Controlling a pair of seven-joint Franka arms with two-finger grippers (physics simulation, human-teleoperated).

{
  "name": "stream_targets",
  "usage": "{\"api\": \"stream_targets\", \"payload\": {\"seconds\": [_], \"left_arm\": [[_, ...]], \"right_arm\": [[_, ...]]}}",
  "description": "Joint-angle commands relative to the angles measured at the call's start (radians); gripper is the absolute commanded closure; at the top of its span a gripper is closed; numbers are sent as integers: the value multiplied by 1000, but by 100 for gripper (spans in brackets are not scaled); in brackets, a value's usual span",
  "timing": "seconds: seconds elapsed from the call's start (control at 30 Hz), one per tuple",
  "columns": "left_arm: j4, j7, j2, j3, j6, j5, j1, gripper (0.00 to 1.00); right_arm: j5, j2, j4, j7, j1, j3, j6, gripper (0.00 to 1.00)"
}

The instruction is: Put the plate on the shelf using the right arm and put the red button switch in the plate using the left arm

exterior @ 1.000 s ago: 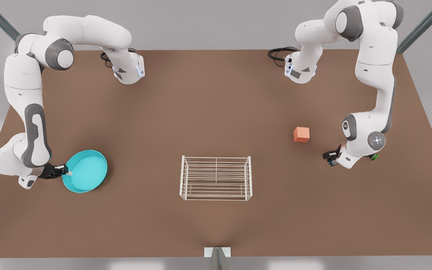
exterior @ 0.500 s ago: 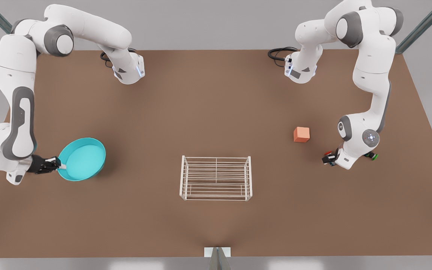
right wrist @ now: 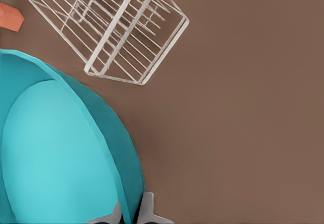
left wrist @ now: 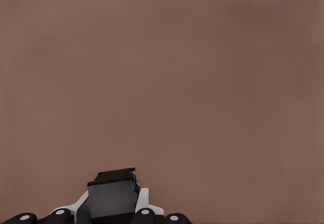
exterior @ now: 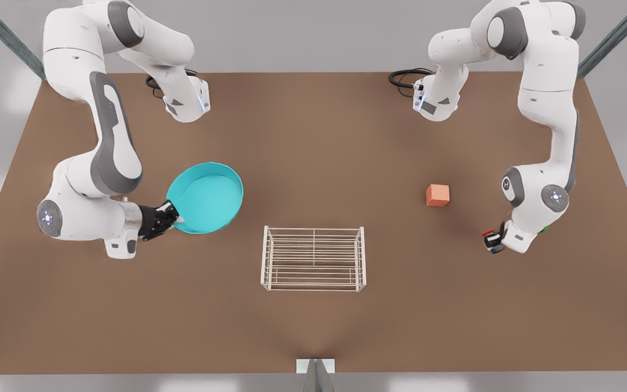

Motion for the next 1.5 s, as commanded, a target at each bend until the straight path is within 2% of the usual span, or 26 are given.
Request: {"api": "stream_targets", "payload": {"seconds": [0.0, 0.07, 0.1, 0.23, 0.37, 0.5, 0.53, 0.6, 0.63, 0.67, 0.77, 0.87, 0.93, 1.0, 1.03, 1.07, 1.1, 1.13, 1.2, 1.23, 1.27, 1.3, 1.33, 1.37, 1.4, 1.47], "left_arm": [[122, -109, -13, -12, -313, -14, -6, 58], [298, -238, -16, -86, -548, -15, -14, 58], [332, -313, -27, -129, -601, -15, -14, 58], [333, -576, -85, -294, -612, -23, -12, 58], [370, -844, -74, -454, -611, -51, -14, 58], [458, -1186, -24, -466, -557, -46, -183, 58], [476, -1217, -16, -466, -549, -48, -195, 58], [531, -1307, 15, -468, -548, -48, -236, 58], [553, -1333, 27, -468, -543, -49, -249, 58], [573, -1404, 58, -468, -471, -49, -281, 58], [631, -1553, 154, -466, -267, -49, -353, 58], [662, -1583, 222, -456, -140, -40, -377, 58], [665, -1600, 262, -456, -29, -40, -379, 58], [663, -1600, 300, -451, 47, -12, -385, 58], [663, -1599, 312, -451, 74, -11, -387, 58], [663, -1600, 321, -451, 89, 18, -390, 37], [662, -1600, 321, -449, 89, 26, -393, 0], [659, -1600, 320, -449, 87, 40, -400, 0], [634, -1600, 311, -449, 71, 72, -414, 0], [597, -1599, 275, -451, 26, 87, -416, 0], [611, -1553, 225, -460, -253, 202, -407, 0], [616, -1398, 153, -494, -455, 172, -358, 0], [656, -1072, 125, -528, -725, 152, -276, 0], [668, -720, 94, -532, -880, 152, -198, 0], [676, -465, 73, -529, -979, 164, -155, 0], [705, -301, 55, -528, -1100, 213, -108, 0]], "right_arm": [[4, 1, 20, 639, 71, 0, 8, 80], [4, 22, 21, 764, 159, -1, 86, 80], [-1, 41, 24, 816, 191, -1, 120, 80], [-5, 188, 120, 938, 294, -4, 308, 80], [-5, 243, 192, 1032, 321, -7, 367, 80], [-4, 295, 235, 1083, 369, -24, 462, 80], [-4, 308, 236, 1083, 395, -61, 471, 80], [-4, 309, 236, 1081, 395, -61, 488, 78], [-5, 309, 236, 1081, 395, -61, 489, 66], [-4, 308, 236, 1083, 393, -64, 488, 0], [-1, 245, 225, 1073, 358, -70, 469, 0], [45, 36, 225, 1050, 197, -67, 181, 0], [53, 6, 225, 919, 88, -63, 78, 0], [-194, 6, 146, 517, 2, -62, -69, 0], [-349, -8, 109, 455, -12, -62, -165, 0], [-444, -48, 49, 458, -7, -59, -187, 0], [-444, -195, -205, 454, -21, -62, -12, 0], [-441, -286, -348, 422, -76, -66, 66, 0], [-442, -289, -344, 296, -202, -66, 60, 0], [-442, -287, -342, 271, -228, -66, 61, 0], [-442, -286, -338, 262, -228, -69, 60, 0], [-441, -281, -336, 264, -228, -69, 64, 0], [-439, -281, -331, 264, -228, -69, 61, 0], [-439, -278, -330, 271, -226, -69, 64, 0], [-439, -278, -330, 276, -225, -69, 63, 0], [-438, -277, -324, 277, -220, -67, 60, 0]]}}
